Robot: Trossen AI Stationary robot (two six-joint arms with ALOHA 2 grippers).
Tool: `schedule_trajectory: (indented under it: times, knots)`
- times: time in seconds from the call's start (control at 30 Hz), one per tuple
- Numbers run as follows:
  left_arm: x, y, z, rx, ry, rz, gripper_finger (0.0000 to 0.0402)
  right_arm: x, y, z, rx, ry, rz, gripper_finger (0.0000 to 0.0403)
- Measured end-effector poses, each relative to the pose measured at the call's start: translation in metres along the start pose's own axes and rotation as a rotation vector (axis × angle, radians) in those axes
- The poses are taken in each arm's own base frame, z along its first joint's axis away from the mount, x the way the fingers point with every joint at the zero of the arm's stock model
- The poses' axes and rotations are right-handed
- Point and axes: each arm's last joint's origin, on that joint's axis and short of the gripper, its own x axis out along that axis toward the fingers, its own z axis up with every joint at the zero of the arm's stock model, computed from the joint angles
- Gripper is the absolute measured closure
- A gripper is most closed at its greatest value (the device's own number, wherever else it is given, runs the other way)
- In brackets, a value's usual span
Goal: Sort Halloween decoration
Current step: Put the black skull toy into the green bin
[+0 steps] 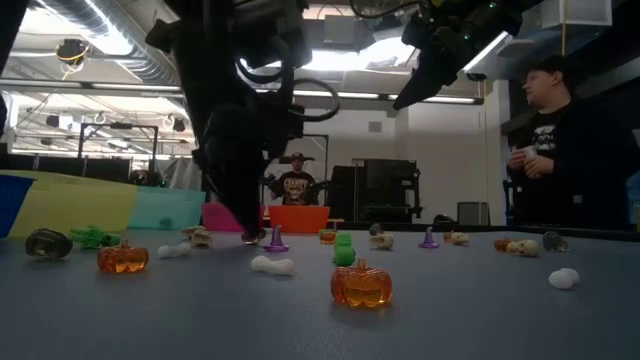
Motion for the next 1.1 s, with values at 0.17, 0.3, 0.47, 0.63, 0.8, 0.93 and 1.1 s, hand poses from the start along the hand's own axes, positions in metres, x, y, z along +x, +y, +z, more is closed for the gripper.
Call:
schedule_trajectory:
  times: [0.17, 0.3, 0.47, 0.63, 0.8, 0.93, 1.1]
  knots:
    - [0.001, 0.001, 0.002, -0.010, -0.010, -0.003, 0.0256, 0.000, 0.000, 0.000, 0.000, 0.000, 0.000, 0.0235]
    - [0.008, 0.000, 0.002, -0.011, -0.005, -0.001, 0.0256, 0.000, 0.000, 0.000, 0.000, 0.000, 0.000, 0.0235]
    - [0.014, 0.000, 0.002, -0.013, 0.006, 0.003, 0.0256, 0.000, 0.000, 0.000, 0.000, 0.002, 0.000, 0.0235]
    - [0.015, 0.000, 0.001, -0.012, 0.008, 0.004, 0.0261, 0.000, 0.000, 0.000, 0.000, 0.000, 0.000, 0.0235]
    - [0.015, 0.000, 0.001, -0.012, 0.010, 0.002, 0.0284, 0.000, 0.000, 0.000, 0.000, 0.000, 0.000, 0.0235]
    - [0.015, 0.000, 0.001, -0.012, 0.011, 0.002, 0.0308, 0.000, 0.000, 0.000, 0.000, 0.000, 0.000, 0.0235]
    - [0.014, 0.000, 0.001, -0.010, 0.011, 0.004, 0.0330, 0.000, 0.000, 0.000, 0.000, 0.000, 0.000, 0.0235]
